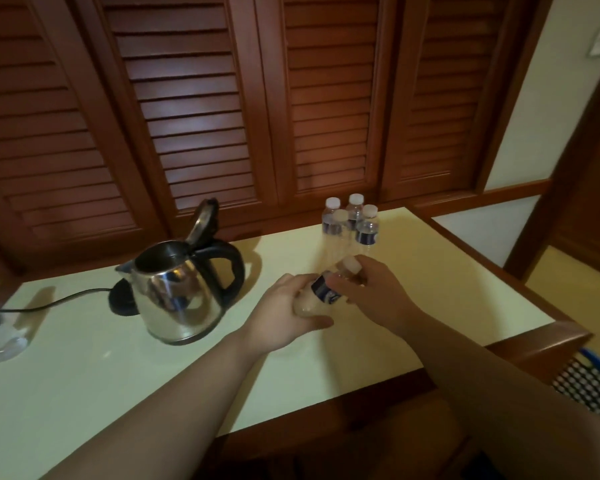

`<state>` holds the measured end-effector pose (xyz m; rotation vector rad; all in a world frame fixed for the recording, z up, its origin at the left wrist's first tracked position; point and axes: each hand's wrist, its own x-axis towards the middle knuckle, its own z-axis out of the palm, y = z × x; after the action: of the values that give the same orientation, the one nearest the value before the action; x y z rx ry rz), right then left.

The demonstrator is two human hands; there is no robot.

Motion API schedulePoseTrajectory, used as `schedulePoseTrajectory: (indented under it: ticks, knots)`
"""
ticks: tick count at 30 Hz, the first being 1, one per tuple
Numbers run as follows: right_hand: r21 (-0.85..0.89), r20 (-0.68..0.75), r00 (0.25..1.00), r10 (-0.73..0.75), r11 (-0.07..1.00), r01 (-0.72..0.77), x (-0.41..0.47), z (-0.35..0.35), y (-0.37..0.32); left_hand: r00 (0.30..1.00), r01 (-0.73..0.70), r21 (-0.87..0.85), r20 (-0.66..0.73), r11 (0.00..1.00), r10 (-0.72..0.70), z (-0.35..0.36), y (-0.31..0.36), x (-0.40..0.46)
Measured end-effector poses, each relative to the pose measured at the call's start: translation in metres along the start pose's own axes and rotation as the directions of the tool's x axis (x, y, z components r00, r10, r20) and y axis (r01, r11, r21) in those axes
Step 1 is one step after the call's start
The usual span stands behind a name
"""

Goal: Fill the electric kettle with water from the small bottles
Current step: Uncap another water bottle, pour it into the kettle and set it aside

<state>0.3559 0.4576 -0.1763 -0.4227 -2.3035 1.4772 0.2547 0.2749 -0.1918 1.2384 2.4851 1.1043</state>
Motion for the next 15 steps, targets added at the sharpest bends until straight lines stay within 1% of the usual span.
schedulePoseTrajectory:
  ticks: [3, 5, 7, 10, 12, 13, 15]
  knots:
    - [-0.069, -0.07, 0.997, 0.019, 0.997, -0.023, 0.01, -0.037, 0.018, 0.993, 0.087, 0.021, 0.08, 0.996, -0.089, 0.02, 0.007, 0.026]
    - [-0.11, -0.112, 0.994, 0.019, 0.993, -0.031, 0.015, -0.058, 0.026, 0.99, 0.098, 0.054, 0.098, 0.994, -0.103, 0.031, 0.008, 0.039]
    - [-0.152, -0.15, 0.989, 0.014, 0.988, -0.037, 0.022, -0.072, 0.032, 0.985, 0.12, 0.125, 0.107, 0.985, -0.133, 0.038, 0.007, 0.05]
    - [-0.186, -0.213, 0.977, 0.004, 0.981, -0.044, 0.03, -0.084, 0.039, 0.961, 0.209, 0.29, 0.114, 0.934, -0.251, 0.047, 0.0, 0.061]
    - [-0.202, -0.242, 0.97, -0.008, 0.978, -0.042, 0.036, -0.087, 0.042, 0.958, 0.196, 0.409, 0.114, 0.891, -0.263, 0.054, -0.006, 0.063]
    - [-0.211, -0.244, 0.97, -0.01, 0.977, -0.043, 0.038, -0.087, 0.043, 0.959, 0.188, 0.439, 0.11, 0.879, -0.26, 0.056, -0.008, 0.063]
    - [-0.216, -0.232, 0.973, -0.016, 0.976, -0.036, 0.043, -0.085, 0.045, 0.961, 0.191, 0.446, 0.098, 0.874, -0.26, 0.06, -0.013, 0.061]
